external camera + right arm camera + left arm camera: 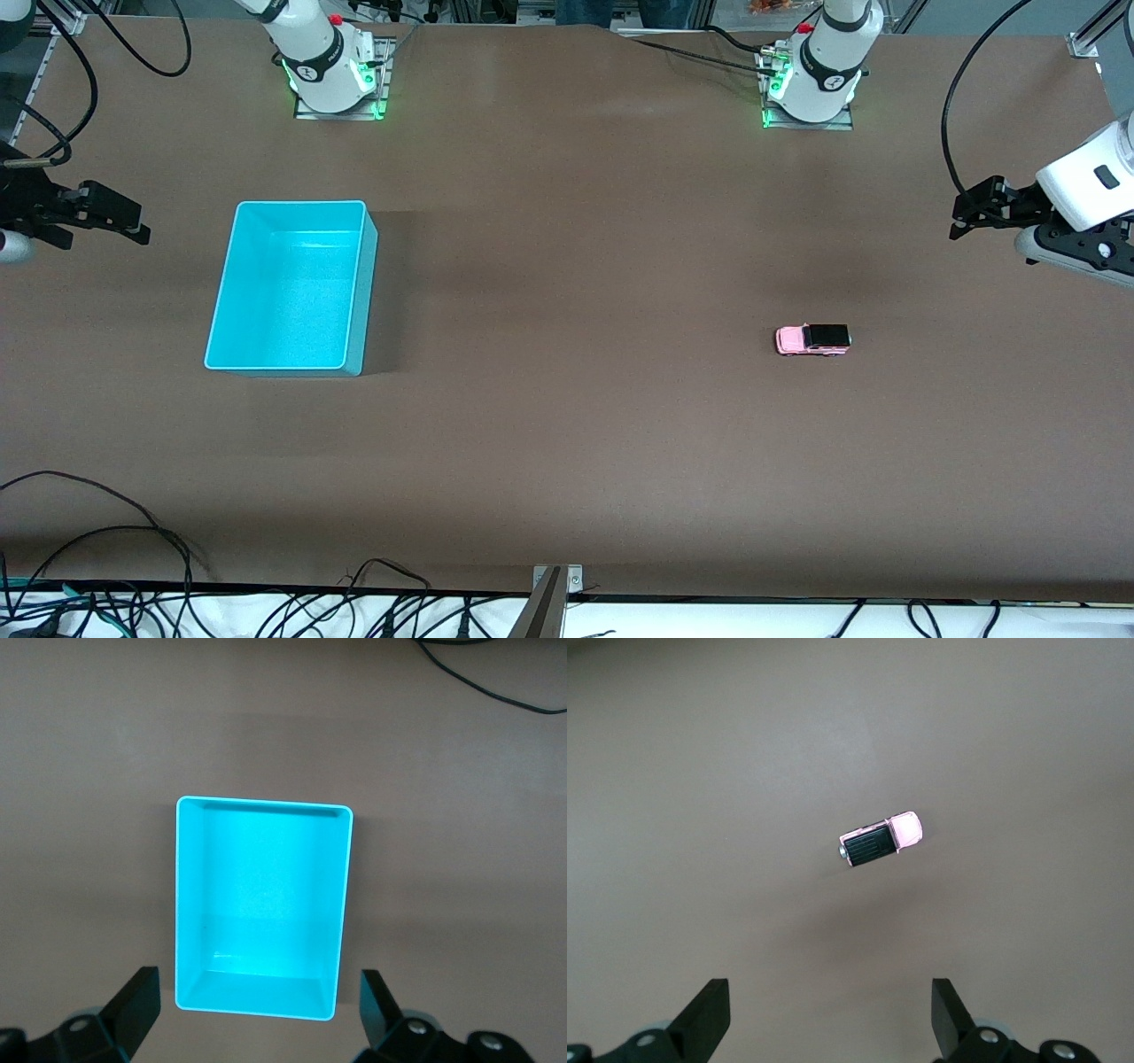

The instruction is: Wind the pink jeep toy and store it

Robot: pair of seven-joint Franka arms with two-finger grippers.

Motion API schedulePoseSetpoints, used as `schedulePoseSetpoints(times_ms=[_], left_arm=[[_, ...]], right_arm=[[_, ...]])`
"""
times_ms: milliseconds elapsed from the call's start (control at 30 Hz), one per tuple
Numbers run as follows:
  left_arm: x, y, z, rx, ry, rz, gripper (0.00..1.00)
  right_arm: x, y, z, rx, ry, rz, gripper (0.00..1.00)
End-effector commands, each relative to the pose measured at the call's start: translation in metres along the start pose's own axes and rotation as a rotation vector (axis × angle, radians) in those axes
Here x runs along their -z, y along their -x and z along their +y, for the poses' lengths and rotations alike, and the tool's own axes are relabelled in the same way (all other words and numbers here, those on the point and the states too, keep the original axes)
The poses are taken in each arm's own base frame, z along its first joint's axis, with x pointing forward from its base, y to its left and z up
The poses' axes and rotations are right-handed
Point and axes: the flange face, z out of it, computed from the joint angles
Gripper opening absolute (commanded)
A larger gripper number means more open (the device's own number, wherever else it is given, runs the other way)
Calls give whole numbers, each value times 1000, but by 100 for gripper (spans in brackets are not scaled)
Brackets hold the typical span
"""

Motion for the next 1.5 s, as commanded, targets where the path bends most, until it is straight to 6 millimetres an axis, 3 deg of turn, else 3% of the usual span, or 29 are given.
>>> schedulePoseSetpoints(times_ms=[0, 434, 868, 1135, 1335, 1469], left_arm=[[2, -6, -4, 0, 5, -1, 100], [0, -7, -6, -4, 15, -3, 100], [-21, -17, -9, -245, 22, -37, 100], [-57, -30, -5, -511, 56, -87, 100], [-108, -43, -5, -682, 82, -106, 100], [-146, -52, 15, -796, 29, -95, 100]], right_arm=[[6, 3, 1, 5, 3, -3, 100], [6, 3, 1, 5, 3, -3, 100], [6, 3, 1, 5, 3, -3, 100], [6, 3, 1, 5, 3, -3, 100], [6, 3, 1, 5, 3, -3, 100], [6, 3, 1, 5, 3, -3, 100]])
